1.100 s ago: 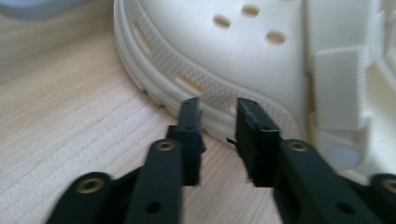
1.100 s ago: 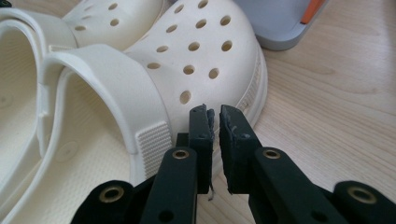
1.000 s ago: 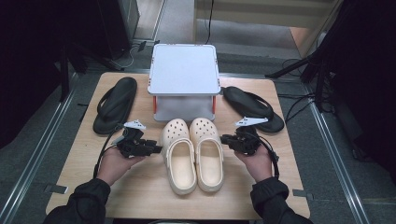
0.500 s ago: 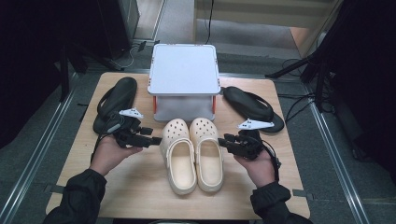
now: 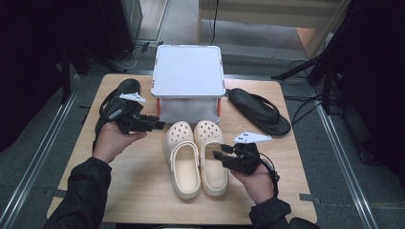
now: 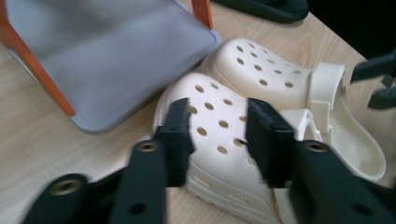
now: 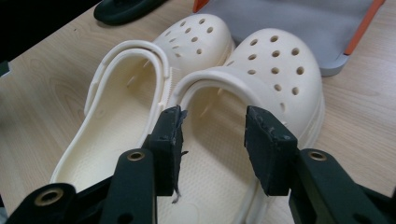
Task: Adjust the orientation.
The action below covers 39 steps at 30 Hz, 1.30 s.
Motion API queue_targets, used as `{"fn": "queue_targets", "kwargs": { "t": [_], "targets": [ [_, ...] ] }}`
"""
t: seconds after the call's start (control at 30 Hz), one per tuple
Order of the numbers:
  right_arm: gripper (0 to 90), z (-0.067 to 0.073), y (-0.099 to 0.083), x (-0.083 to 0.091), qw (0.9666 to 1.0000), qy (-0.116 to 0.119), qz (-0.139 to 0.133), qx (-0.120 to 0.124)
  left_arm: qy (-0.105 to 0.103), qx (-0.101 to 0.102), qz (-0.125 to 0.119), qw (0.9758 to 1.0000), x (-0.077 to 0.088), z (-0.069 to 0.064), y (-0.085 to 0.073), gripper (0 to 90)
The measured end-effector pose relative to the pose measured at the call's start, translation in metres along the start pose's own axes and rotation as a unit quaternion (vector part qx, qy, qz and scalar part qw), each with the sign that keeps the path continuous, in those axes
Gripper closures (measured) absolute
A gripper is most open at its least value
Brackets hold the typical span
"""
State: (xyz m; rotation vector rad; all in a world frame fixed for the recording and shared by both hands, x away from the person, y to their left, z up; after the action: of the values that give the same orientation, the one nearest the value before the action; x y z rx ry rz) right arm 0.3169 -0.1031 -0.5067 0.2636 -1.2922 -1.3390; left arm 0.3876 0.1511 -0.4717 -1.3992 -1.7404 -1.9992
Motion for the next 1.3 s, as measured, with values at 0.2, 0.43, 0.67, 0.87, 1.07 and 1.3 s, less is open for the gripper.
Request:
{"fn": "queue_targets", "kwargs": {
  "t": [0.2, 0.43, 0.67, 0.87, 1.07, 1.3],
  "targets": [
    [55.9, 0.008, -0.004, -0.011, 0.9999, 0.007, 0.006, -0.005, -0.006, -0.008, 0.007, 0.9999, 0.004, 0.009, 0.018, 80.6],
    [55.6, 0.013, -0.008, -0.021, 0.9999, 0.005, 0.011, -0.009, -0.008, -0.018, -0.005, 0.9998, 0.008, 0.02, 0.042, 90.0],
    [55.2, 0.018, -0.014, -0.029, 0.9998, 0.001, 0.02, -0.005, 0.0, -0.009, -0.016, 0.9998, 0.005, 0.033, 0.063, 90.0],
    [54.5, 0.021, -0.019, -0.033, 0.9997, -0.004, 0.022, -0.008, 0.005, -0.001, -0.027, 0.9996, -0.002, 0.041, 0.078, 90.0],
    [52.7, 0.023, -0.021, -0.037, 0.9996, -0.008, 0.019, -0.018, 0.026, 0.004, -0.016, 0.9995, -0.017, 0.052, 0.081, 90.0],
    [48.2, 0.022, -0.018, -0.048, 0.9994, -0.017, 0.013, -0.029, 0.035, -0.003, -0.015, 0.9993, -0.017, 0.053, 0.081, 90.0]
  ]
}}
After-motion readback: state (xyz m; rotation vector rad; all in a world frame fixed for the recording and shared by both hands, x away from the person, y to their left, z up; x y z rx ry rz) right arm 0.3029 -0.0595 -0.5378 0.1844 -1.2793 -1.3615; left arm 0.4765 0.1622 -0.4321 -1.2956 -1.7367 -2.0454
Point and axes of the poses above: each handheld gripper's, and its own axes: x roughly backward along the jaws, y roughly out of its top, z roughly to its left, the point moved 8 cm from there along -x, roughly forward along the jaws, and after that the axes turned 15 degrees about y, right-handed, at the moved point
